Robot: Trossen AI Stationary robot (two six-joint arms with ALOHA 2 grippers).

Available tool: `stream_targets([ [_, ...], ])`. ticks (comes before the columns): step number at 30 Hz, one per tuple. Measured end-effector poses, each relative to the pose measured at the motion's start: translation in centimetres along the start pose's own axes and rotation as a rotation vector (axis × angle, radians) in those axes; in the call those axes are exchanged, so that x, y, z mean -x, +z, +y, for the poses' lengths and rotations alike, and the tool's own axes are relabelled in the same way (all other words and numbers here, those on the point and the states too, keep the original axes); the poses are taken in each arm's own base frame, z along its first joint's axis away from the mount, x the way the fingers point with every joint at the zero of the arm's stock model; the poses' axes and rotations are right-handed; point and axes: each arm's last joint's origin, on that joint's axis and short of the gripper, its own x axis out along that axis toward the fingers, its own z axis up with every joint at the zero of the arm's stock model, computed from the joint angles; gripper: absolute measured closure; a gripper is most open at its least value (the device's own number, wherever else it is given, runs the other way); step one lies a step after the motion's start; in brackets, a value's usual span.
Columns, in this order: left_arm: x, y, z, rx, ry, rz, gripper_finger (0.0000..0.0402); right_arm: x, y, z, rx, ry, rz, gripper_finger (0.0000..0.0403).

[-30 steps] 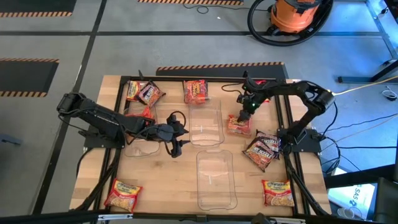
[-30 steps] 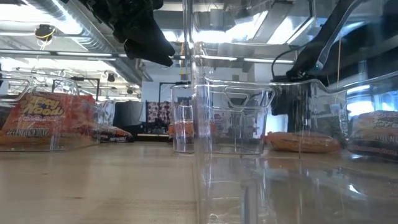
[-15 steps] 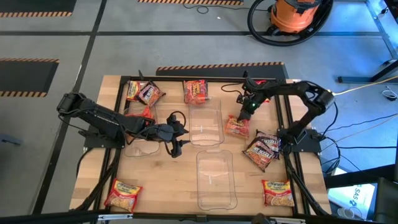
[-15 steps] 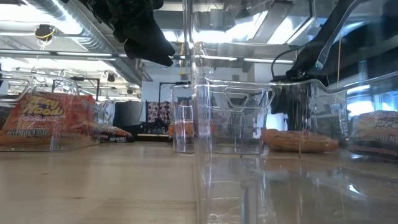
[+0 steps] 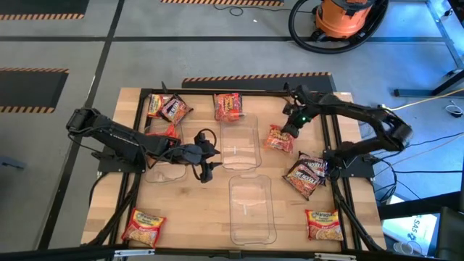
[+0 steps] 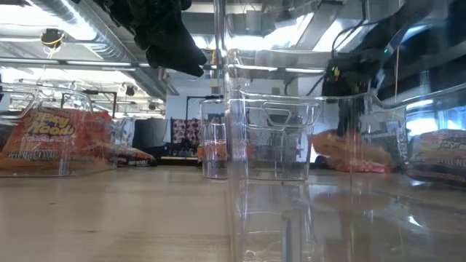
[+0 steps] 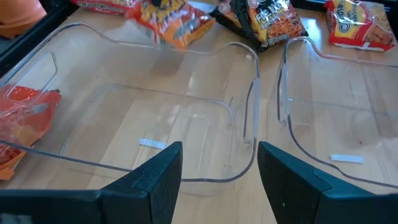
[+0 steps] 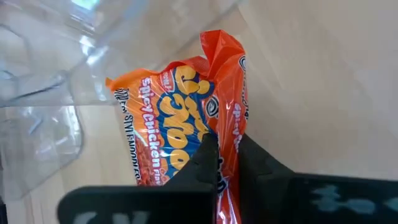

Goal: Sort Maruchan noodles
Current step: Put the orange noodle pack into the top left transparent bin

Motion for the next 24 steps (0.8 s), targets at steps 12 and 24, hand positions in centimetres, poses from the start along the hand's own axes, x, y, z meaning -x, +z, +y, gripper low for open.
stream_targets([
  [12,-0.2,1.8,0.5,0.07,0.0,-0.157,0.0171,5.2,-0.2,5.1,0.103,-0.08,-0.263,0.0399],
  [24,-0.5,3.0,1.9,0.223,0.014,-0.243,0.0077,2.9,2.0,12.2,0.384,-0.021,-0.479,0.0398],
])
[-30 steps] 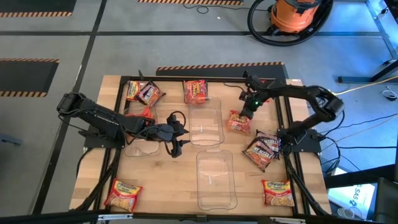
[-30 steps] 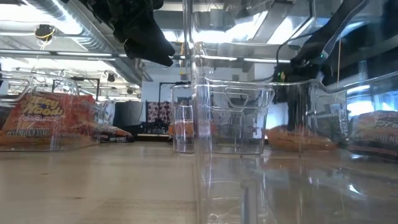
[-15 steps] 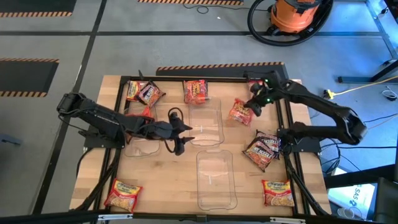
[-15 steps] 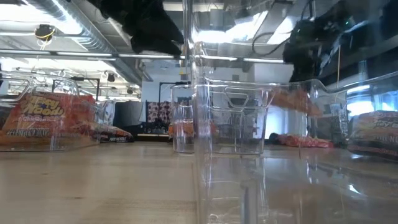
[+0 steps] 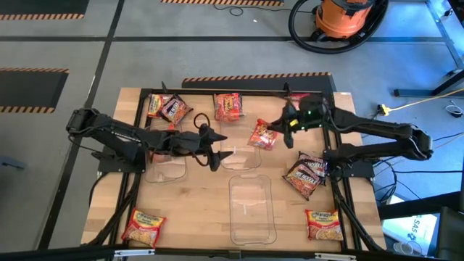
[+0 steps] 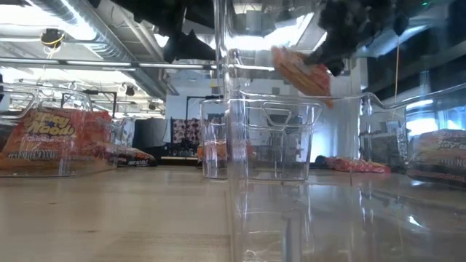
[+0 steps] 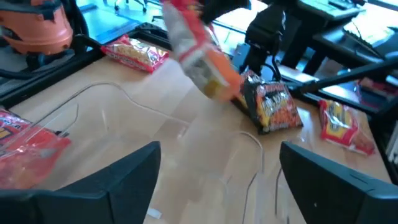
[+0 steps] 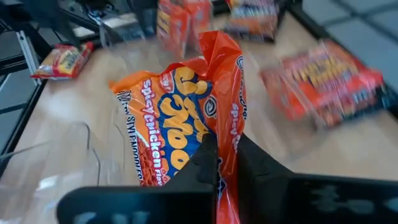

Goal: Sort Maruchan noodles
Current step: Put the orange noodle pack into the top left transparent bin

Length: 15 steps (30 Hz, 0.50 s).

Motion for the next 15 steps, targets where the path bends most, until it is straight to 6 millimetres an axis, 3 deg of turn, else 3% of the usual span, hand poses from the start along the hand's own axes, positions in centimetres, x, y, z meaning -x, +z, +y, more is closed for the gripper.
stream_targets([
  [10,0.0,0.9,-0.4,0.053,-0.04,-0.092,0.0079,-3.2,0.4,4.3,0.115,0.011,-0.08,0.0395],
  [15,-0.8,0.5,-1.2,0.083,-0.09,-0.111,0.008,-5.0,0.0,5.7,0.141,0.026,-0.087,0.0394],
])
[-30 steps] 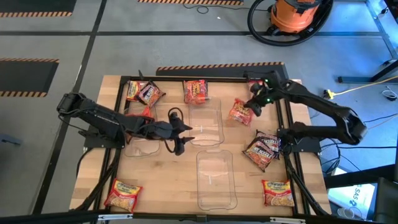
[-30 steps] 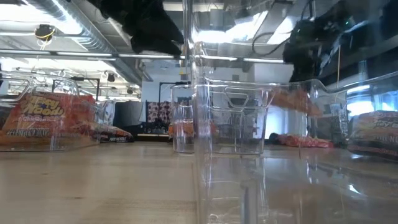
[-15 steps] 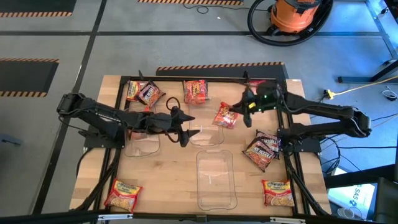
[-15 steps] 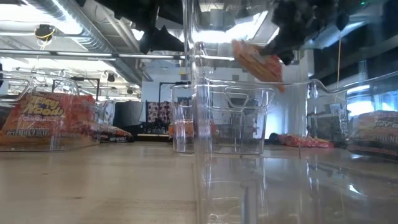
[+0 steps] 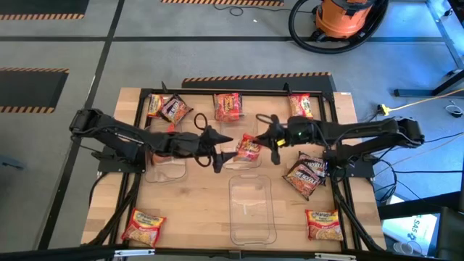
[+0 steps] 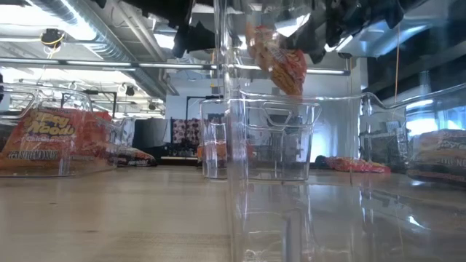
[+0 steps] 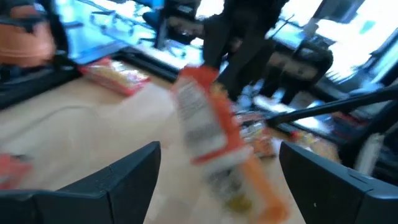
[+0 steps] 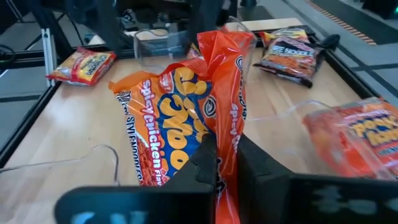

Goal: Sort Maruchan noodles
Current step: Put the orange noodle pack into the top left transparent bin

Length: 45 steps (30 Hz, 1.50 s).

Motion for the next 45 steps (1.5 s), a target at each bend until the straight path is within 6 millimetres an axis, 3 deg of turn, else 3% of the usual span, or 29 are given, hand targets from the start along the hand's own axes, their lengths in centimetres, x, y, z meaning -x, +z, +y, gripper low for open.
stream_targets([
  [7,-1.7,-1.8,0.2,0.089,-0.009,0.049,0.0081,-1.3,-0.4,0.9,0.017,-0.023,-0.005,0.0394],
  [16,-2.6,-2.3,1.1,0.127,-0.005,0.079,0.0086,-1.4,0.1,1.1,0.017,0.003,-0.063,0.0394],
  [19,-2.7,-2.2,1.2,0.128,-0.019,0.09,0.0122,-1.5,0.2,1.1,0.018,0.014,-0.073,0.0393],
  [26,-2.7,-2.1,1.1,0.092,-0.066,0.088,0.026,-1.5,0.7,1.2,0.015,0.026,-0.13,0.0393],
  [32,-2.6,-2.0,1.0,0.059,-0.091,0.084,0.0262,-1.2,1.2,1.3,-0.019,0.067,-0.167,0.0386],
  [36,-2.5,-2.0,0.7,0.028,-0.128,0.105,0.0262,0.4,2.1,1.2,-0.074,0.122,-0.095,0.0335],
  [41,-1.8,-1.8,-0.1,-0.033,-0.173,0.098,0.0262,3.9,2.7,1.5,-0.08,0.171,0.088,0.0232],
  [45,-1.2,-1.8,-1.0,-0.108,-0.213,0.081,0.0262,5.9,0.9,1.5,-0.112,0.188,0.184,0.0157],
])
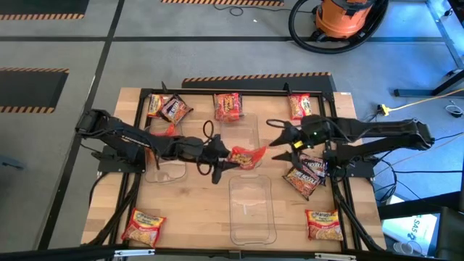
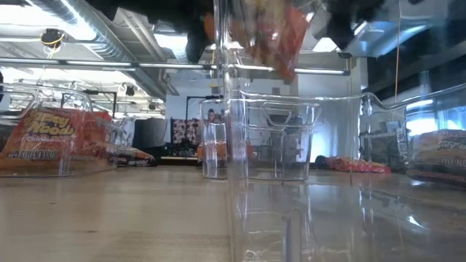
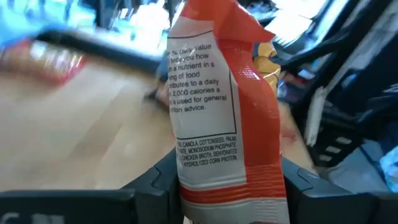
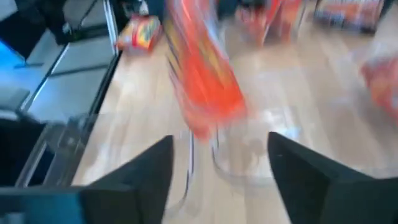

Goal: Sort Maruchan noodles
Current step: Put the orange noodle pack into the top left transparent bin

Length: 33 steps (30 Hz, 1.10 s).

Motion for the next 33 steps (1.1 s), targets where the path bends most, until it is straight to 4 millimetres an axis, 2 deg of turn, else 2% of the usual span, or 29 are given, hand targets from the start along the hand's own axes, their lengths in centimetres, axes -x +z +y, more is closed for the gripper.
stream_targets([
  [4,0.2,0.5,-0.9,-0.085,-0.021,-0.069,0.0262,-1.3,-2.6,-0.6,-0.02,0.023,-0.122,0.011],
  [9,0.3,1.2,-1.3,-0.152,-0.016,-0.156,0.0262,-3.6,-4.1,-0.5,0.02,0.076,-0.388,0.009],
  [15,0.3,1.8,-1.1,-0.151,0.003,-0.211,0.0262,-5.4,-3.2,-0.1,0.075,0.089,-0.561,0.0089],
  [21,0.4,2.1,-1.1,-0.146,-0.004,-0.247,0.0262,-7.4,-1.7,-0.1,0.092,0.099,-0.559,0.0097],
  [25,0.4,2.2,-1.1,-0.144,-0.001,-0.254,0.0262,-8.3,-0.6,0.2,0.141,0.152,-0.549,0.0156],
  [31,0.4,2.2,-1.1,-0.128,0.0,-0.255,0.0216,-8.5,-0.3,0.2,0.172,0.152,-0.55,0.0304],
  [33,0.5,2.3,-1.1,-0.108,0.011,-0.258,0.0204,-8.5,-0.4,0.2,0.177,0.151,-0.545,0.0339],
])
